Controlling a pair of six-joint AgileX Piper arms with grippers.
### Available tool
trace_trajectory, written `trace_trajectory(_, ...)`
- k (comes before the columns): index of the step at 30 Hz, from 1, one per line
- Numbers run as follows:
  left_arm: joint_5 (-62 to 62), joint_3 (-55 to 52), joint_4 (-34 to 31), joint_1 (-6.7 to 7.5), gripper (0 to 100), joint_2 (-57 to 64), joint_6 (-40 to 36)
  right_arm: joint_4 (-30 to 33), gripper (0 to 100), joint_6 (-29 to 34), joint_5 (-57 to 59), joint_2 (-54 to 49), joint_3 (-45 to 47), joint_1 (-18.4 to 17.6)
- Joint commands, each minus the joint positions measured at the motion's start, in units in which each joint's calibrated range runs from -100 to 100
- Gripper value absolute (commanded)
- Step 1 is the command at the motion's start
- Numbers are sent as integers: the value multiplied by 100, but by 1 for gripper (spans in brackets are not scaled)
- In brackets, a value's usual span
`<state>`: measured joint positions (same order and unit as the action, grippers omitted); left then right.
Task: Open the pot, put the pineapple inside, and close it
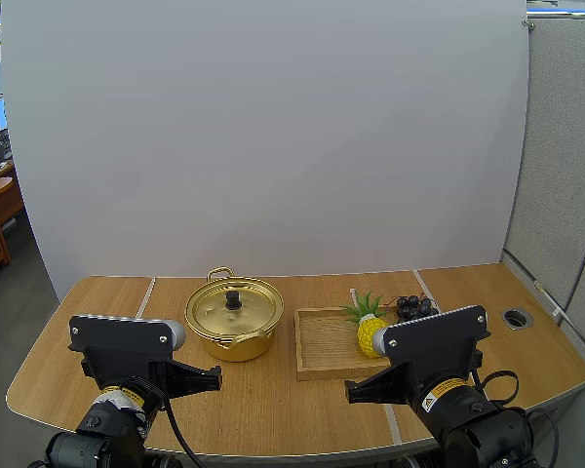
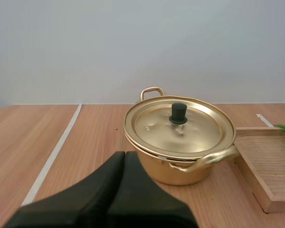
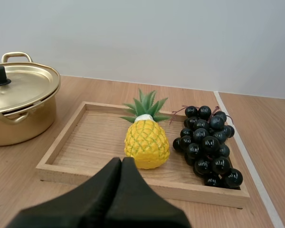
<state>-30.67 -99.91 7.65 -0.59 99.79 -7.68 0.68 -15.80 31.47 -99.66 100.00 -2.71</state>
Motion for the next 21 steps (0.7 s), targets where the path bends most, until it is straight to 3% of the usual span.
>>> trace_trajectory(1,71,-9,-13,-19,0,21,-70,-23,0,13,-14,-34,0,14)
trace_trajectory(21,192,203,-13,-19,0,21,-70,266,0,13,-418,-34,0,14)
